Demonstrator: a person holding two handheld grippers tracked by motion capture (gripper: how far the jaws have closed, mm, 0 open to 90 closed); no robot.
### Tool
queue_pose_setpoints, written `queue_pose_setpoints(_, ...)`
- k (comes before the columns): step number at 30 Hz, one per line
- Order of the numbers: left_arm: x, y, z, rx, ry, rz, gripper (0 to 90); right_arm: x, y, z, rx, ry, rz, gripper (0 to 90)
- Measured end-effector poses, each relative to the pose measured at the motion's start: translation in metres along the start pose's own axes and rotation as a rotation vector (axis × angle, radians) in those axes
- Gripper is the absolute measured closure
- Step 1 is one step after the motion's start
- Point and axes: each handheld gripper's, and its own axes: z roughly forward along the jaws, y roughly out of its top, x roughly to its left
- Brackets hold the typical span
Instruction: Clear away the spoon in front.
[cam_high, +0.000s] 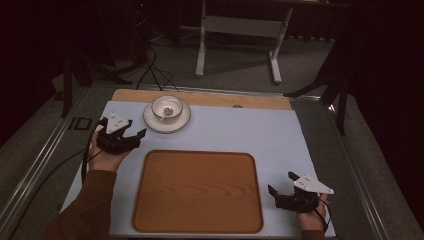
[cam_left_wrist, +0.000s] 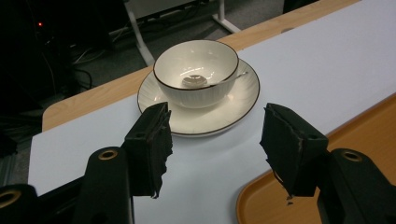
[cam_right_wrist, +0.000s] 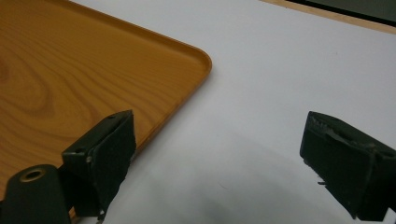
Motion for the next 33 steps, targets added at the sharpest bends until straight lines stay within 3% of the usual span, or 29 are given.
queue_pose_setpoints(15, 0.004, 0.014, 0.009, -0.006, -0.013, 0.014, 42.2, 0.0, 0.0, 0.001, 0.0, 0.003, -0.001, 10.5)
queue_pose_setpoints(21, 0.005, 0.019, 0.017, -0.008, -0.034, 0.006, 42.4, 0.0, 0.0, 0.001, 0.0, 0.003, -0.001, 10.5)
queue_pose_setpoints(33, -0.001, 0.021, 0.037, 0.019, -0.066, 0.036, 43.5, -0.001, 0.0, 0.0, -0.004, -0.001, 0.002, 10.5)
